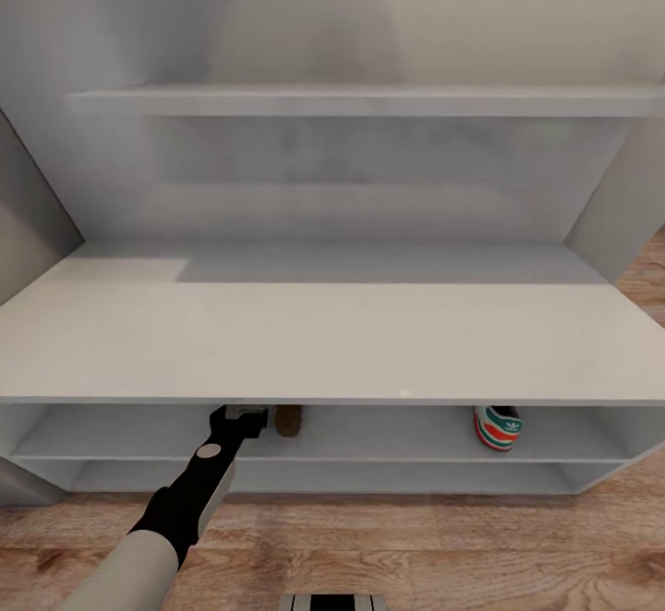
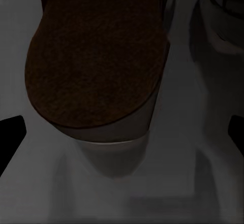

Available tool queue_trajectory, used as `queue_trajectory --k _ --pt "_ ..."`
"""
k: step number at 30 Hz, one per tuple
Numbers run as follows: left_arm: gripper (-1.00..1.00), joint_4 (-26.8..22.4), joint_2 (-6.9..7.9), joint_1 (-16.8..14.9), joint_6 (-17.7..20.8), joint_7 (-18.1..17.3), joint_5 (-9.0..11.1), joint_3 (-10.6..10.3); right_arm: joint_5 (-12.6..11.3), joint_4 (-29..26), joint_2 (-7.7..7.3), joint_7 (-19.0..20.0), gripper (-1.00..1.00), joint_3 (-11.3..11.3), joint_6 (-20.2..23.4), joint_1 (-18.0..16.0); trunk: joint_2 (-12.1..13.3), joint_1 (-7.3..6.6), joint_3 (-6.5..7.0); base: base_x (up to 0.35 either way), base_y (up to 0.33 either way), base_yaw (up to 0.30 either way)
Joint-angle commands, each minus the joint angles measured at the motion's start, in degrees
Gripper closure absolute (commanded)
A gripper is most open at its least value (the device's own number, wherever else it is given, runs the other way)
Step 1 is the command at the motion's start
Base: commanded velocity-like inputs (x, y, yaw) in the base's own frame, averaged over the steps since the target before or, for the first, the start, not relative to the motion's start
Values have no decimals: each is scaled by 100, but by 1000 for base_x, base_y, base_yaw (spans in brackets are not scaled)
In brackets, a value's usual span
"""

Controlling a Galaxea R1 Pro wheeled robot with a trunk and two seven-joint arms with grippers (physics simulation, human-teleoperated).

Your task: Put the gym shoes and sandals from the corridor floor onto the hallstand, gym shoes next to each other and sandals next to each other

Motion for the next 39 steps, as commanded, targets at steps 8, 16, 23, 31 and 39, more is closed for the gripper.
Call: queue_trajectory --k 8,16,23,31,39 --pt "-100 -9 4 -1 18 42 8 -24 59 -6 1 50 100 -7 25 -5 -2 -1 -5 0 0 0" --pt "-100 -9 4 5 -105 42 16 -25 59 -6 1 50 100 -7 25 -7 -2 -1 -5 -114 0 0" --pt "-100 -9 4 7 -128 42 17 -19 59 -6 1 50 100 -7 25 -3 -2 -1 -5 -325 0 0" --pt "-100 -9 11 8 -281 42 17 -17 59 -6 1 50 100 -7 25 -8 -2 -1 -5 -338 0 0" --pt "-100 -9 13 15 -334 42 29 -17 59 -7 0 50 100 -7 25 -5 -2 -1 -5 -338 0 0"
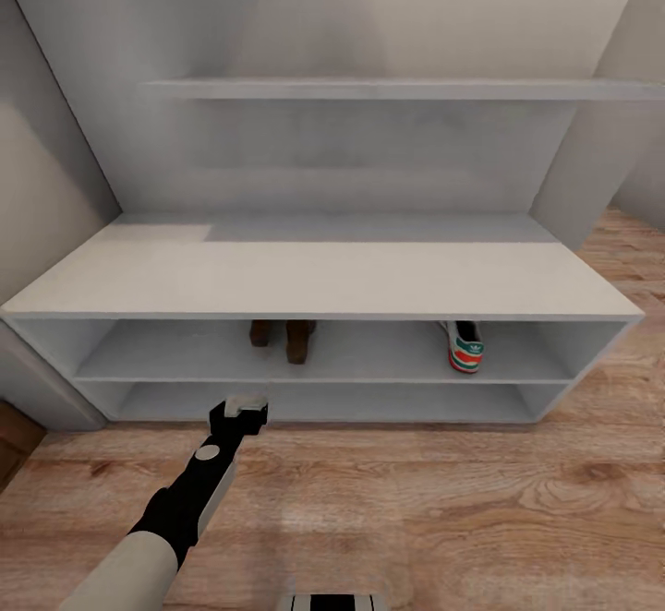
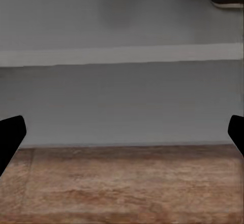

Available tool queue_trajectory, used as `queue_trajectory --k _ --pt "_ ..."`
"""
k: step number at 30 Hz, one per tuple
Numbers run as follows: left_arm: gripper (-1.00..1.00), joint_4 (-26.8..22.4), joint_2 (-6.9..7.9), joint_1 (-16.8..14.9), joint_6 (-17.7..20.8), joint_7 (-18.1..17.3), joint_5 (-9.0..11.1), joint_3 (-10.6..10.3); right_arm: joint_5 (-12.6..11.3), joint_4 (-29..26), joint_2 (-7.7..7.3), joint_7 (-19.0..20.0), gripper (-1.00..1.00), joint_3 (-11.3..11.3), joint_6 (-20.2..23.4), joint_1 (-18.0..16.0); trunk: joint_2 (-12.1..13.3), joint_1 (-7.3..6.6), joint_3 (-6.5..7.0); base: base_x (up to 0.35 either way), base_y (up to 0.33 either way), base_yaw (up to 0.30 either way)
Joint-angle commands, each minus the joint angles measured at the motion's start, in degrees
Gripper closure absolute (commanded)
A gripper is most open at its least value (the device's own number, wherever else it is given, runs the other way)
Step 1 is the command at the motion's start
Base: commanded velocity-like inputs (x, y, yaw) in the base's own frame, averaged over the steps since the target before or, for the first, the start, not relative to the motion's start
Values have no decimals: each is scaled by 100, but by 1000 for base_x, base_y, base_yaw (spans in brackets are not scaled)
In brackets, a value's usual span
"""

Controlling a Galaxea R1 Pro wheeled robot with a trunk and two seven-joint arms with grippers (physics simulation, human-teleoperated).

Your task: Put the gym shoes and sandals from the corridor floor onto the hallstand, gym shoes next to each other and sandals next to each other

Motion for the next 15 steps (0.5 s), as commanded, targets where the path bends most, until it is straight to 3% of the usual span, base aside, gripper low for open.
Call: queue_trajectory --k 1,7,10,12,15 --pt "-100 -1 4 -2 -1 42 13 -26 61 -6 0 50 100 -7 24 -9 -2 -5 -4 -339 0 0" --pt "-100 -1 6 5 -3 -19 18 -26 61 -5 0 50 100 -7 24 -8 -2 -5 -4 -283 0 0" --pt "-100 -1 39 12 -9 -408 33 -4 61 -5 0 50 100 -7 24 -9 -2 -5 -4 -62 0 0" --pt "-100 -7 164 16 -85 -832 52 10 61 -5 0 50 100 -7 24 -8 -2 -5 -4 -20 0 0" --pt "-100 -9 259 17 -187 -1109 107 16 61 -7 0 50 100 -7 24 -9 -2 -5 -4 -5 0 0"
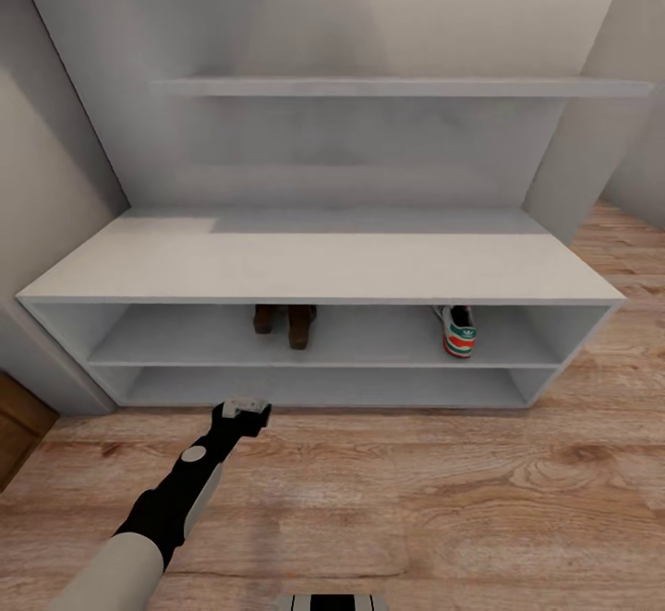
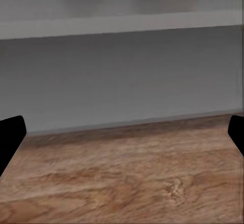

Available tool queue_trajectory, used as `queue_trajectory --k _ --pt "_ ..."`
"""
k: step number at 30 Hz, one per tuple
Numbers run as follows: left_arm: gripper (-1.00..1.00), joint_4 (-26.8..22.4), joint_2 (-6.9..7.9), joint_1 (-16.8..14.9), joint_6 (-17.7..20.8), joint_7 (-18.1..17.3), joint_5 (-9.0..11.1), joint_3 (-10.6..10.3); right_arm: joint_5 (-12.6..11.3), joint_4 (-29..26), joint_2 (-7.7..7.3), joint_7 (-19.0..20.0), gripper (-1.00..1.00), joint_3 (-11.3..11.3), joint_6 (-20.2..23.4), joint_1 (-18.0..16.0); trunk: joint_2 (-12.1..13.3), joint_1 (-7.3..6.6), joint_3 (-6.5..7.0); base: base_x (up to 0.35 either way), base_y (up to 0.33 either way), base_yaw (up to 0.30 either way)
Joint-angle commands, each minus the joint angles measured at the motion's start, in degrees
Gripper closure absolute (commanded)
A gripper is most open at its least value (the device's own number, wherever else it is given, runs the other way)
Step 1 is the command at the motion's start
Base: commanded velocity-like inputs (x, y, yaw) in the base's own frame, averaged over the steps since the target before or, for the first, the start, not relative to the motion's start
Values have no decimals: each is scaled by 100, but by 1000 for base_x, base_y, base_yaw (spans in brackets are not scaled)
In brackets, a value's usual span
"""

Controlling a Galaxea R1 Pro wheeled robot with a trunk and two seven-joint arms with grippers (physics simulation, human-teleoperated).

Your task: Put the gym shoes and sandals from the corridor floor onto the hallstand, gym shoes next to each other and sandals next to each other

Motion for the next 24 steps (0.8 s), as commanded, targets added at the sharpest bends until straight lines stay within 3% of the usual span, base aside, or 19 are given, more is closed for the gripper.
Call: queue_trajectory --k 1,5,7,8,11,24 --pt "-100 3 46 -1 -34 -101 58 -18 60 -6 0 50 100 -7 24 -6 -2 -1 -4 -2 0 0" --pt "-100 6 199 4 -113 -626 336 -6 60 -5 -1 50 100 -7 24 -7 -2 -1 -4 -1 0 0" --pt "-100 7 445 6 -259 -1145 761 48 60 -5 -1 50 100 -7 24 -6 -2 -1 -4 0 0 0" --pt "-100 10 706 10 -315 -1774 1161 72 60 -4 0 50 100 -7 24 -7 -2 -1 -4 0 0 0" --pt "-100 17 913 15 -333 -2195 1353 88 60 -10 0 50 100 -7 18 -6 -2 -1 -4 0 0 0" --pt "-100 11 937 15 -334 -2239 1364 81 53 -4 0 68 100 -7 -8 -5 -2 -1 -4 -1 0 0"
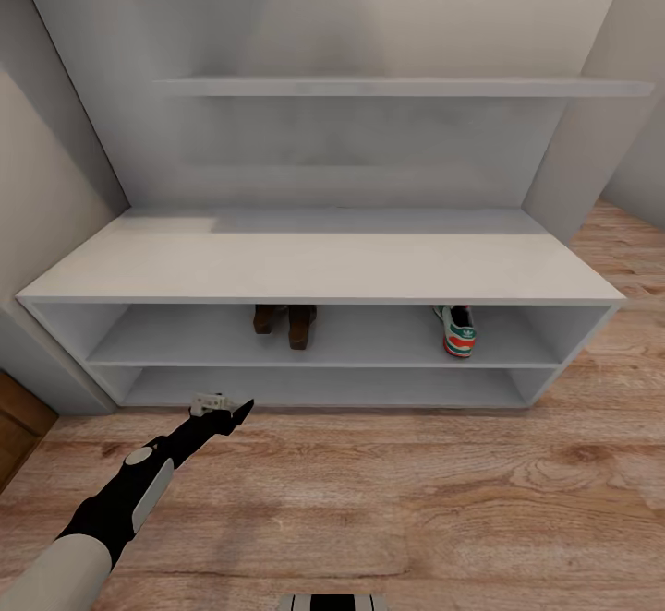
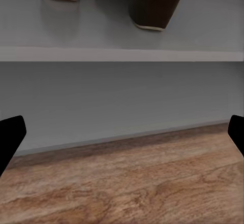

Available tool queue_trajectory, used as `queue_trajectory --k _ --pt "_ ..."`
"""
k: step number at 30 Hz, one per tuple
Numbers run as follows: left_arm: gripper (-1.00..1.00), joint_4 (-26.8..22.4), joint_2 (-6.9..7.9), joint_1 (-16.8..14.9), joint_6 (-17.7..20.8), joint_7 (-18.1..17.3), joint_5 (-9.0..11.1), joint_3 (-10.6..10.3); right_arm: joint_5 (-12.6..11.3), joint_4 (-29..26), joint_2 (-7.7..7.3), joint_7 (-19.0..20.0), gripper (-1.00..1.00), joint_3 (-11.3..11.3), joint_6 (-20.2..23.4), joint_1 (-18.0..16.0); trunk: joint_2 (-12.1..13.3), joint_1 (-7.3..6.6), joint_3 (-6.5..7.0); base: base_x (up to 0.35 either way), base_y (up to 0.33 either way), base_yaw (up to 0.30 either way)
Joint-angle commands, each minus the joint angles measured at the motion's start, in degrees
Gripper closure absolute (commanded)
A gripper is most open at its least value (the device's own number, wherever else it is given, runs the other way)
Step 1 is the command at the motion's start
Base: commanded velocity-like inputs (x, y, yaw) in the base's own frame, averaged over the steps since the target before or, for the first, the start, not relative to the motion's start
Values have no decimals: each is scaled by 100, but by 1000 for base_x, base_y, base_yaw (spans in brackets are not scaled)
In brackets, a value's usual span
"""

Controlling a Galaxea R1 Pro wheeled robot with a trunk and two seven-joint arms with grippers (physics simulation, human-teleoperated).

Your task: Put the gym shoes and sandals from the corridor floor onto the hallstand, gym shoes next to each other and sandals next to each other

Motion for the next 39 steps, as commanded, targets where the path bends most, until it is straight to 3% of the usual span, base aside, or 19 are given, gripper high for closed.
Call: queue_trajectory --k 1,19,39 --pt "-100 6 7 -4 -25 1 35 -29 62 -7 0 52 100 -7 25 -8 -2 -1 -5 -79 0 0" --pt "-100 6 7 -4 -25 -2 36 -29 67 -25 0 43 100 -7 30 -6 -2 -1 -5 -291 0 0" --pt "-100 6 7 -4 -25 -11 34 -29 67 -25 0 43 100 -7 45 -7 -2 -1 -5 -138 0 0"
